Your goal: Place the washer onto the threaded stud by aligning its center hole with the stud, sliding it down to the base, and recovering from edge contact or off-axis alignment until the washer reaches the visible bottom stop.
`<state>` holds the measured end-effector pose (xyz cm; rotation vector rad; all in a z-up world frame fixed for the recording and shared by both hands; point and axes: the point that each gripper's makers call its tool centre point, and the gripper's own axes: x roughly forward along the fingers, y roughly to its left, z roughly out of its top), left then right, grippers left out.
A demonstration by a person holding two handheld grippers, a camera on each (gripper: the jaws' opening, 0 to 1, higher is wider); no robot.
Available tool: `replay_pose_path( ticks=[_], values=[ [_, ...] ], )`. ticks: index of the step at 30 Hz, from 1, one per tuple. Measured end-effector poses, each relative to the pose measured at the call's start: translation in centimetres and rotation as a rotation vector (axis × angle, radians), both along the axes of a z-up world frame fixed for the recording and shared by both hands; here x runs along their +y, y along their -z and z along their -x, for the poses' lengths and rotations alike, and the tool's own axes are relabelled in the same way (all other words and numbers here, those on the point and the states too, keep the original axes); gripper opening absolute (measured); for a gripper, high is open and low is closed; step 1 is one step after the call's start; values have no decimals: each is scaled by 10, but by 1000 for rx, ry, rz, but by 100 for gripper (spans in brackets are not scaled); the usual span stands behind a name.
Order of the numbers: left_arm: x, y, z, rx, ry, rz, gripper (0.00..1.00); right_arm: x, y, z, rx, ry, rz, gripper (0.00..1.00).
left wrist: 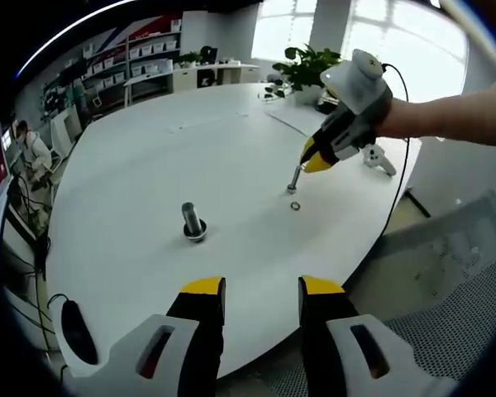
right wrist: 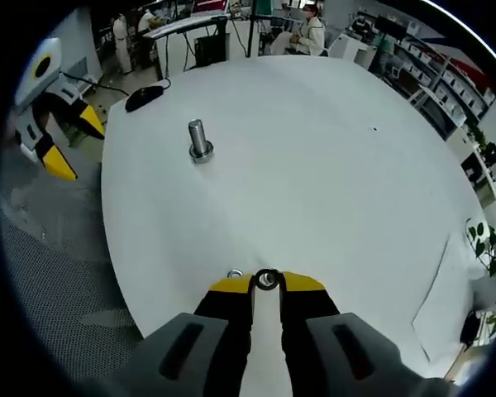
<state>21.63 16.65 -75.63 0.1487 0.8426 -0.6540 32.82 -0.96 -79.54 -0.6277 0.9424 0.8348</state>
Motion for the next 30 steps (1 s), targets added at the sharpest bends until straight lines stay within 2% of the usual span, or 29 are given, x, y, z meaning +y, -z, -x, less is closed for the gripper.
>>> replay_pose_path(
  ticks=[3,22,30],
  values=[
    [0,0,0,1,0,-1,33,-2,5,-3,-5,-17,29,13],
    [1,1,0,2,-5,-6,34,-5,14,-10,22,-24,52,14],
    [2,2,0,4,-9,-8,34,-6,24,-11,43,-35,68,14]
  ],
)
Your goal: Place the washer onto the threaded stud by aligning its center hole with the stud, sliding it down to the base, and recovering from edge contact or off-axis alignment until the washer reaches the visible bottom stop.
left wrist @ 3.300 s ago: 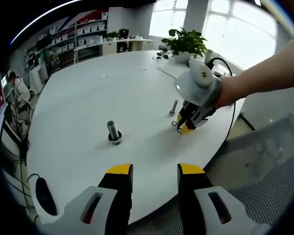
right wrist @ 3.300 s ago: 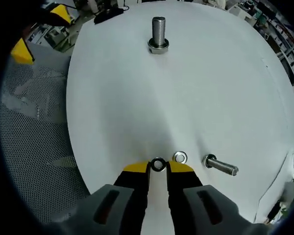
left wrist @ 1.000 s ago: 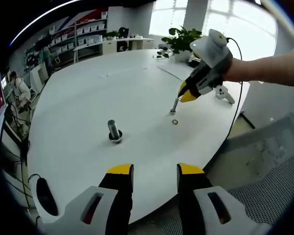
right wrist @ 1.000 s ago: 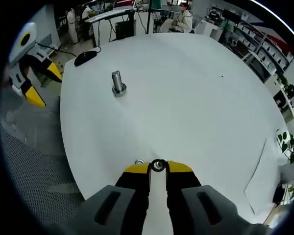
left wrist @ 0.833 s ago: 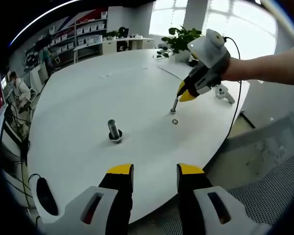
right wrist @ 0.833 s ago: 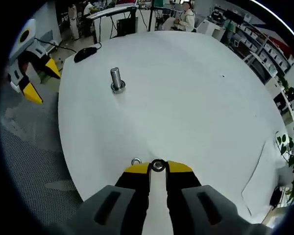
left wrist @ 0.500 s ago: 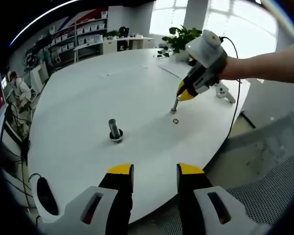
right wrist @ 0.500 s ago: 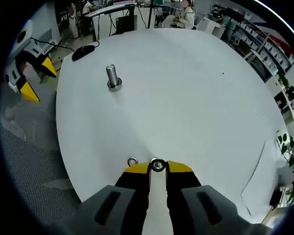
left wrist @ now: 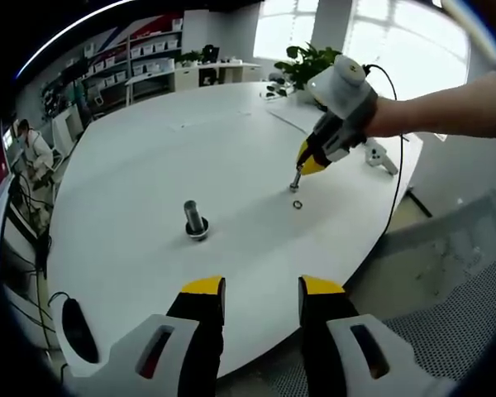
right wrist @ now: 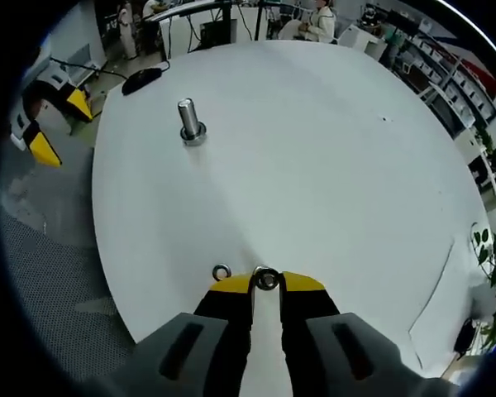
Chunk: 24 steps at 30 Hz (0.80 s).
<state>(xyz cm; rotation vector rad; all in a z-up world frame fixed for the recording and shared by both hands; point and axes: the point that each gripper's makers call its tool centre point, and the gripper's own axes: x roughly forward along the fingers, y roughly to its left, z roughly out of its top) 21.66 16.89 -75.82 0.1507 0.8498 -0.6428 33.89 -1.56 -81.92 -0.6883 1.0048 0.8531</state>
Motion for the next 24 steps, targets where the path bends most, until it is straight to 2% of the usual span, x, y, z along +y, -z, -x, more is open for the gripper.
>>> replay_pose_path(
  ticks=[24],
  values=[
    [1,3,1,13,1,-7,33,-1,37,-1,82,27,31,14]
  ],
)
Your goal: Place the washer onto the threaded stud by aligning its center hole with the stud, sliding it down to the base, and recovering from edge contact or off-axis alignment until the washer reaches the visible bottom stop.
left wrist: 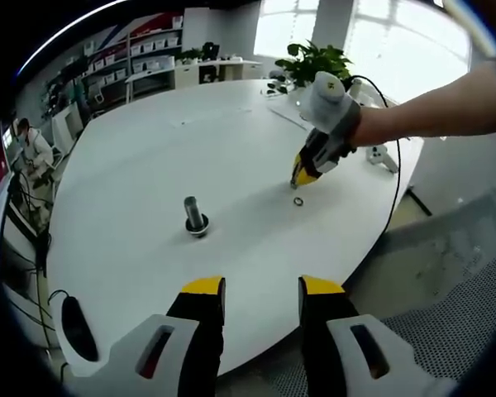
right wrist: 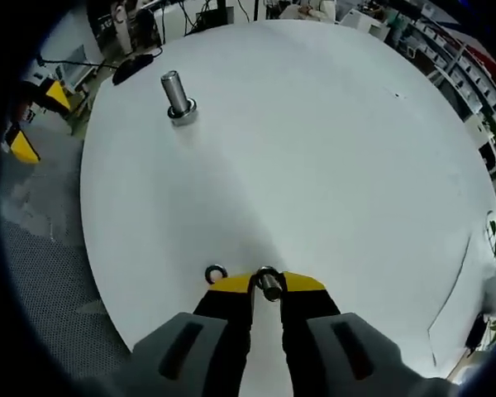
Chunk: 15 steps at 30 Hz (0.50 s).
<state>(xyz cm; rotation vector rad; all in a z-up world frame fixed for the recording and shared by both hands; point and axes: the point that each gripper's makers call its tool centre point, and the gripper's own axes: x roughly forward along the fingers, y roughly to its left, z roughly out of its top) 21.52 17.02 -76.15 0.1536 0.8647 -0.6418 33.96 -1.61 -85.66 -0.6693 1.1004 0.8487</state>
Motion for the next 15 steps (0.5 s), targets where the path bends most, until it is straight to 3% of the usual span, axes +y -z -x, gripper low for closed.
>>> replay_pose_path(
  ticks=[15],
  values=[
    [-1,1,1,5,4,-2,33,-7,-3,1,-14,27,-7,19]
  ],
)
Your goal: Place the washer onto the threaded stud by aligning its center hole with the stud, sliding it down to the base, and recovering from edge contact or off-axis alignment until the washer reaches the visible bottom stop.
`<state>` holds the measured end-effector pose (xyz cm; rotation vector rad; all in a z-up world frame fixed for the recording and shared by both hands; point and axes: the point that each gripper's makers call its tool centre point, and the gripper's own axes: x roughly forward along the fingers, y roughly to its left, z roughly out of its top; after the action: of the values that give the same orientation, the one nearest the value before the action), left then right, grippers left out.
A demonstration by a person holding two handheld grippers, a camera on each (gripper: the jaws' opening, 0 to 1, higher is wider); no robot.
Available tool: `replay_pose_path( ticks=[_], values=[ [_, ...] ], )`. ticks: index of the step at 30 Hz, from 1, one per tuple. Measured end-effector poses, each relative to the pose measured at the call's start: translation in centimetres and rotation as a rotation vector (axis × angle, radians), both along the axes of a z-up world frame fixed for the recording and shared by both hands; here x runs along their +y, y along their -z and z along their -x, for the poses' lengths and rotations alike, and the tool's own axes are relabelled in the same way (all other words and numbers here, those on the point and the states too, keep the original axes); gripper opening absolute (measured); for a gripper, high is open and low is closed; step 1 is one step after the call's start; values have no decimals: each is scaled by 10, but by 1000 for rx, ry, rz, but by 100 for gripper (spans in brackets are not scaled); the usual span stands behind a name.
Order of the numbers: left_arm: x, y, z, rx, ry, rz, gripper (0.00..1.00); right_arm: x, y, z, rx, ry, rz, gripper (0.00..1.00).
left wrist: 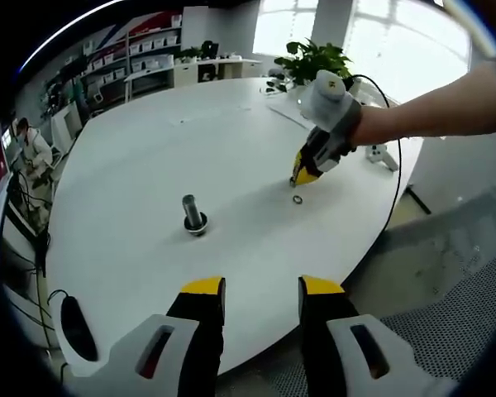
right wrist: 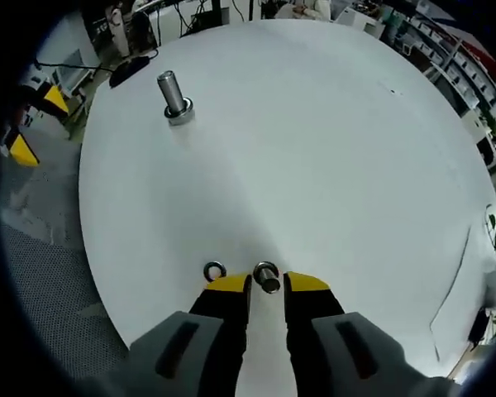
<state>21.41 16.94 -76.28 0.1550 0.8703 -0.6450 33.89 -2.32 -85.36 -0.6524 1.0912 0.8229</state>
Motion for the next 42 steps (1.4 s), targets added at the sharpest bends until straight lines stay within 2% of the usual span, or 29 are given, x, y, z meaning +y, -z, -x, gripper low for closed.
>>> replay_pose_path(
  ticks=[10,14,17,23,25,27,42],
  values=[
    [0,1,1,2,0,-1,34,-12,-2,16,22,52,-13,24],
    [-1,0,0,1,1,-1,34,-11,2,29,47,24,0,26],
    [-1,1,1,2,5,-2,34,-10,3,31,50,18,1,27],
    [-2,1,2,5,7,-4,33,4,3,36,66,44,-42,27],
    [-2,1,2,5,9,-4,33,10,2,35,45,44,-63,26],
    [-2,2,2,7,9,-5,33,16,2,36,62,63,-84,26],
    [-2,1,2,7,9,0,34,34,14,44,95,-17,-52,25]
  ],
)
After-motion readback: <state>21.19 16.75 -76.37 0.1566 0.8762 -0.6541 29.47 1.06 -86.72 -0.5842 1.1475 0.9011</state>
